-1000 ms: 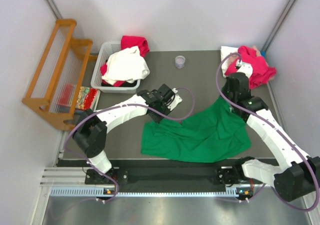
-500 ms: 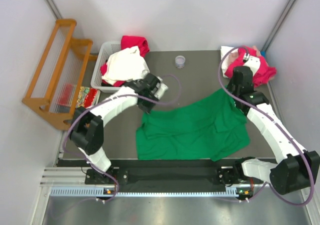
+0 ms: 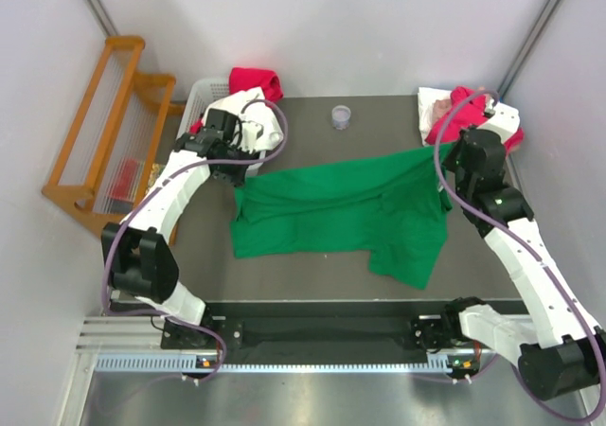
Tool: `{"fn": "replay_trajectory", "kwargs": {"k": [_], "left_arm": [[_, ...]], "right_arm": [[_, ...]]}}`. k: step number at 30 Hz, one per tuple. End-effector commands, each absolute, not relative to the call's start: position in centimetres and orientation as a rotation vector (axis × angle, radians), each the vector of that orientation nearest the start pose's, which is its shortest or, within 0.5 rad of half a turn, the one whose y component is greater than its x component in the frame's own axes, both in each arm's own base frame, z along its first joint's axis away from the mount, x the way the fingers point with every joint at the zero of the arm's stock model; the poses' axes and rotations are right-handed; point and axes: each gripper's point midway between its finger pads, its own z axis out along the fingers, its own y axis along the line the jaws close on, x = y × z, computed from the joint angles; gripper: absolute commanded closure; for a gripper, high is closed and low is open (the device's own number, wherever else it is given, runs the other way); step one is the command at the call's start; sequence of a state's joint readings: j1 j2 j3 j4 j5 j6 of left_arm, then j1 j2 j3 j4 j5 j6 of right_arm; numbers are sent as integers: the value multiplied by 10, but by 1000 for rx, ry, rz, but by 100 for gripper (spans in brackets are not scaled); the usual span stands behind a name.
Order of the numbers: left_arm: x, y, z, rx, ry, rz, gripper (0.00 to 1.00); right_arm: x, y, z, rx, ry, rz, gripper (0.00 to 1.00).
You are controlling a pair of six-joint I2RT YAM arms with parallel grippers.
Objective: Fold and stack the t-shirts
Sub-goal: Flatten the tshirt out
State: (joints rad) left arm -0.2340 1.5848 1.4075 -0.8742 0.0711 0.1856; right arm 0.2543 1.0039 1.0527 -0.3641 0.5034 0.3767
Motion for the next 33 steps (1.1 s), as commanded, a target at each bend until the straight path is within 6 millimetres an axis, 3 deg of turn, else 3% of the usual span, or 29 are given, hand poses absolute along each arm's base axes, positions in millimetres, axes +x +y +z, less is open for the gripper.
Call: {"fn": "replay_trajectory", "kwargs": {"k": [1,4,6,10,12,13,15,17,23,27,30,32,33], "left_arm": [[337,-96,175,624,2519,-178,100],[335,-97,193,626,2482,-193,100],[337,-99,216,609,2425,-196,100],[326,-98,292,558,2255,-199,100],[316,-96,331,528,2157,-202,100],[301,-93,358,511,2070,-204,100],[282,-94,389,510,1947,-230,100],[245,-94,421,535,1828,-275,100],[171,-97,422,669,1730,-357,100],[135,-93,450,687,1604,-346,100],[121,-89,464,694,1547,-320,100],[127,-86,458,678,1560,-298,99],[128,-86,453,680,1562,-293,99]], "right_arm": [[333,6,318,474,1741,-38,100],[324,7,329,467,1726,-12,100],[314,8,336,454,1721,10,100],[287,10,355,407,1688,71,100],[261,8,379,376,1631,102,100],[251,5,388,366,1604,109,100],[217,-2,420,331,1511,125,100],[189,-8,441,315,1447,138,100],[109,-20,504,256,1220,242,100],[63,-35,538,249,1087,257,100],[53,-41,544,258,1059,248,100],[59,-42,538,272,1078,238,100],[73,-37,529,268,1110,230,100]]}}
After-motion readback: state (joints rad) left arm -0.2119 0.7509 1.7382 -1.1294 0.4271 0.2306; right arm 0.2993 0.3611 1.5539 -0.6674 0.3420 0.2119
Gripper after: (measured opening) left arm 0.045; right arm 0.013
